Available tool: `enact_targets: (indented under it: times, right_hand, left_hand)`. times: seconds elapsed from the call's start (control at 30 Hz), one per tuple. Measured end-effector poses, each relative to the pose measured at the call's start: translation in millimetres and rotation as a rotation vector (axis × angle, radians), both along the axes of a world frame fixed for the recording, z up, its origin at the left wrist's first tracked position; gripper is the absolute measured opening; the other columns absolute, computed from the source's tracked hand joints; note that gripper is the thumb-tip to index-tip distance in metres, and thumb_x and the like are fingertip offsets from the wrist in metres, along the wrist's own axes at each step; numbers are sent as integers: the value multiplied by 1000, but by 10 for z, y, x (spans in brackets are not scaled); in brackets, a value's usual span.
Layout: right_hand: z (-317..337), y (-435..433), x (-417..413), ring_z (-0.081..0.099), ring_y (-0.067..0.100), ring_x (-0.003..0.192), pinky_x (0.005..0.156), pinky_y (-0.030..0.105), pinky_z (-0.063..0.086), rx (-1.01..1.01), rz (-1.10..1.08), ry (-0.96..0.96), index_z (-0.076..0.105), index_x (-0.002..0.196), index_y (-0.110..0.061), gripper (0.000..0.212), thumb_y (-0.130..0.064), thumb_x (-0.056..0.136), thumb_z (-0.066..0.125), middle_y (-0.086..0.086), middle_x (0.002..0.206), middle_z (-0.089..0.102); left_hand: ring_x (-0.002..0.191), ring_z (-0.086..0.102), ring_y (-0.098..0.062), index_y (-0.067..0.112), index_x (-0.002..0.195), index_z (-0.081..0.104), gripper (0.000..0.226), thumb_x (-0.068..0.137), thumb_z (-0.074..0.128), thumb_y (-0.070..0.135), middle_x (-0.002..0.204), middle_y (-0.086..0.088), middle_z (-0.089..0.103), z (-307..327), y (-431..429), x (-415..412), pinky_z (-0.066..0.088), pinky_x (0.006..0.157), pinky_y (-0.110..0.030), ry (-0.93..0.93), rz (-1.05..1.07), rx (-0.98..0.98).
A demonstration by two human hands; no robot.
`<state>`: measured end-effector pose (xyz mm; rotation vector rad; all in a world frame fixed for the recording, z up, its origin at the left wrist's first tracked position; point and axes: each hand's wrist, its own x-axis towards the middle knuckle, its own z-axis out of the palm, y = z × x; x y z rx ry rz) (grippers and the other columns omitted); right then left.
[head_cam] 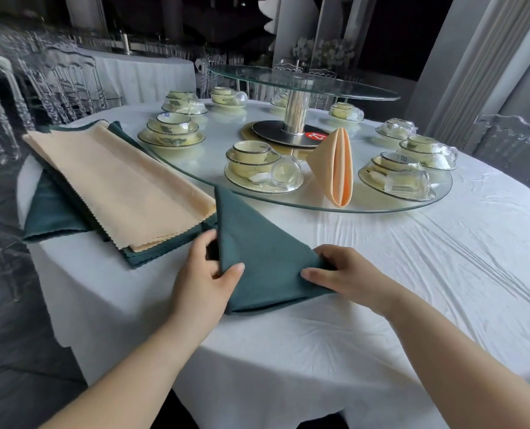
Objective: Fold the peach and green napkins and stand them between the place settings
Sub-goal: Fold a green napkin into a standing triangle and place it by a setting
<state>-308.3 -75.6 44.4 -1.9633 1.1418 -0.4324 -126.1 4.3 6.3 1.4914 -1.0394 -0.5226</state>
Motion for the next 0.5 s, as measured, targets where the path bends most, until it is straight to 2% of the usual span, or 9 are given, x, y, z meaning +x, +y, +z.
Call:
enact_targets:
  times: [0.07, 0.13, 0.23, 0.3, 0.37, 0.43, 0.47, 0.5]
  right_hand:
    - [-15, -27, 75, 46, 11, 67, 58, 17, 35, -47, -59, 33, 58, 81, -13, 10, -21, 83, 63, -5, 69, 50]
    - [-17, -40, 137, 48, 9, 68, 57, 14, 37, -101, -106, 106, 56, 80, -18, 13, -28, 83, 63, -9, 70, 51]
    - [-26, -38, 176, 46, 10, 79, 83, 25, 36, -210, -142, 319, 52, 84, -23, 21, -42, 82, 60, -13, 74, 48]
    - [-34, -38, 182, 45, 10, 84, 87, 27, 27, -236, -137, 373, 50, 87, -24, 23, -45, 82, 59, -12, 79, 50]
    - [-23, -36, 183, 45, 9, 86, 85, 26, 22, -231, -118, 399, 50, 89, -25, 23, -46, 82, 59, -15, 77, 48]
    - [-13, -43, 179, 45, 9, 84, 85, 27, 21, -226, -105, 411, 51, 90, -26, 23, -46, 81, 59, -17, 73, 44]
    - [-5, -36, 181, 45, 9, 82, 85, 27, 21, -221, -101, 416, 50, 90, -27, 23, -46, 80, 60, -17, 72, 44]
    - [-1, -29, 179, 45, 8, 80, 84, 27, 21, -217, -101, 419, 50, 90, -27, 23, -45, 80, 60, -17, 72, 44]
  left_hand:
    - [65, 55, -18, 22, 139, 29, 68, 82, 65, 12, 70, -14, 66, 4, 10, 60, 36, 54, -13, -139, 74, 43]
    - [59, 49, -14, 23, 142, 23, 74, 82, 65, 16, 58, -6, 57, 4, 16, 108, 34, 53, -18, -218, 61, 105]
    - [60, 47, -10, 28, 140, 28, 67, 83, 64, 26, 56, 5, 47, 20, 66, 147, 32, 54, -21, -429, 8, 222]
    - [80, 50, -16, 28, 136, 37, 61, 82, 63, 36, 76, 5, 55, 61, 83, 186, 36, 68, -24, -611, 66, 258]
    - [98, 44, -20, 22, 128, 50, 56, 75, 56, 42, 97, -4, 59, 38, 56, 228, 31, 84, -29, -792, 96, 152]
    - [105, 39, -19, 14, 119, 57, 55, 72, 42, 38, 108, -11, 61, 36, -18, 202, 25, 91, -28, -895, 16, -53]
    - [115, 36, -18, 12, 122, 56, 58, 74, 34, 37, 119, -13, 59, 66, -59, 167, 19, 98, -27, -932, -67, -54]
    - [128, 27, -15, 14, 130, 50, 65, 77, 23, 40, 135, -11, 48, 98, -87, 123, 8, 104, -24, -961, -159, 21]
